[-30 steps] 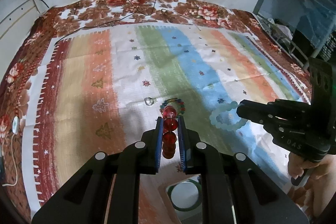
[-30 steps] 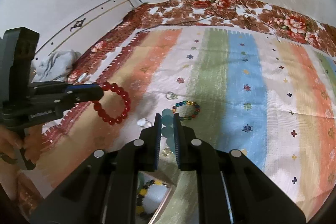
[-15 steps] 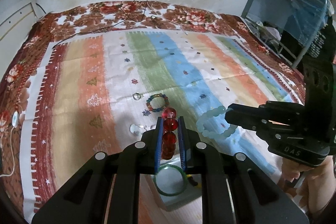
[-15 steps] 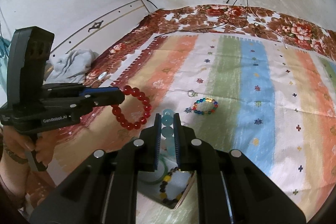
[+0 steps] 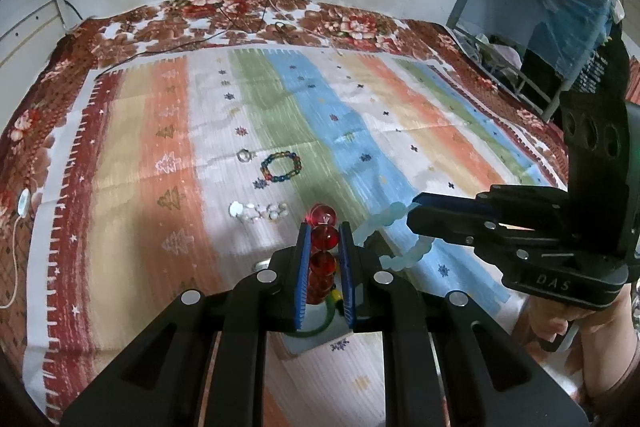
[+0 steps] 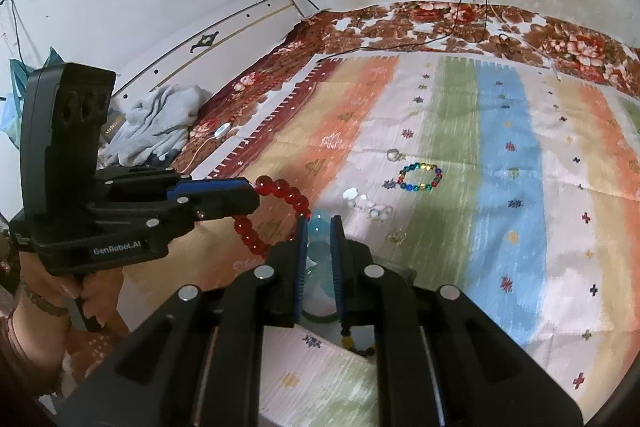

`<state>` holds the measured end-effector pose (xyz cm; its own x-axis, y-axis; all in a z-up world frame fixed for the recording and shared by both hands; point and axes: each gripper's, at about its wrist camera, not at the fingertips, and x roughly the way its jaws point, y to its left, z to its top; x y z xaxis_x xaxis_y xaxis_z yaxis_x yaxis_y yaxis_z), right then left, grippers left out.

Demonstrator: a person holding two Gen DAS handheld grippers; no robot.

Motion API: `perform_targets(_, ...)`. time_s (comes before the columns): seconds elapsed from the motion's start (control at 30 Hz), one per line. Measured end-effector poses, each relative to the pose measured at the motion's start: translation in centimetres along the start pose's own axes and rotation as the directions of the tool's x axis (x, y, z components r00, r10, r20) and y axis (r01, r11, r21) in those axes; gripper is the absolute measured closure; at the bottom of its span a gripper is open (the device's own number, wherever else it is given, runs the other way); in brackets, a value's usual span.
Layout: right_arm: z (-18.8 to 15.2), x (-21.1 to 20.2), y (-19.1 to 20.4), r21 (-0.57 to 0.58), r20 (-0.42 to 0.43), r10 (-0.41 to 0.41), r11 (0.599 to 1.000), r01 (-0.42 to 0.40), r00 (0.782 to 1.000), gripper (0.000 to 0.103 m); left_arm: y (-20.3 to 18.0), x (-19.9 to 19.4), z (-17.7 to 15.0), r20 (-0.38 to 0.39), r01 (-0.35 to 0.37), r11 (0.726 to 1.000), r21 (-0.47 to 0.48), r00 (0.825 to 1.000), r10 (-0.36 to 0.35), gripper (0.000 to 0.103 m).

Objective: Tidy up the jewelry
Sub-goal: 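Carry both bracelets over the tin box and open both grippers to drop them, then move both open grippers from the tin toward the white shell beads and gold charm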

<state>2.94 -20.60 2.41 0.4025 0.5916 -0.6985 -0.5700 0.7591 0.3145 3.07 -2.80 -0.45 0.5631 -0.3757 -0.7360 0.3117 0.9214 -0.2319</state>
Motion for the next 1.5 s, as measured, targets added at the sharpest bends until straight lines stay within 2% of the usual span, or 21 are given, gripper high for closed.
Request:
perform_targets(0.13,-0.2,0.1,-0.1,0.003,-0.005,0.001,1.0,-0.001,1.0,0.089,0.0,0.4,-0.3,-0.02,0.0,1.0,-0.002,1.0,0.0,0.09)
perform_targets(0.2,-0.1,0.0,-0.1,0.003,-0.002,-0.013,1.0,0.013,1.0,0.084,0.0,0.3,-0.3,-0.018,-0.001,1.0,0.001,1.0,0.001,0.08)
perform_targets(0.33,0.0,-0.1,-0.7,0.017,0.0,-0.03,0.999,0.03,1.0,0.08,0.5,0.1,-0.2,-0.01,-0.011,1.0,-0.012,1.0,0.01,0.08)
perform_targets(0.53,0.0,-0.2,-1.1,0.024,0.004,-0.036,0.999,0.036,0.999,0.078,0.9,0.1,-0.2,-0.011,-0.011,1.0,-0.017,1.0,0.011,0.08)
perform_targets(0.6,-0.1,-0.2,-1.1,0.024,0.002,-0.035,0.999,0.035,0.999,0.076,1.0,0.1,-0.2,-0.016,-0.014,1.0,-0.016,1.0,0.013,0.08)
perform_targets(0.67,-0.1,-0.1,-1.2,0.022,-0.002,-0.04,0.999,0.04,0.999,0.069,1.1,0.2,-0.2,-0.018,-0.016,1.0,-0.017,1.0,0.015,0.078)
perform_targets(0.97,0.0,0.7,-1.4,0.02,-0.019,-0.043,0.999,0.043,0.999,0.068,1.4,1.0,-0.2,-0.035,-0.03,0.999,-0.023,0.999,0.029,0.074)
perform_targets(1.07,0.1,1.0,-1.5,0.017,-0.026,-0.042,0.999,0.042,0.999,0.068,1.7,1.4,0.1,-0.039,-0.035,0.999,-0.024,0.999,0.035,0.069)
perform_targets(1.23,0.5,1.9,-2.2,0.02,-0.041,-0.052,0.998,0.053,0.998,0.068,2.5,2.6,0.9,-0.068,-0.059,0.998,-0.02,0.996,0.057,0.066)
perform_targets(1.3,0.8,2.3,-2.4,0.02,-0.047,-0.057,0.998,0.058,0.997,0.068,2.9,3.3,1.3,-0.085,-0.069,0.997,-0.015,0.994,0.068,0.061)
perform_targets(1.5,1.5,3.3,-3.1,0.026,-0.054,-0.066,0.997,0.067,0.996,0.067,4.5,5.2,2.2,-0.126,-0.104,0.994,-0.023,0.987,0.1,0.061)
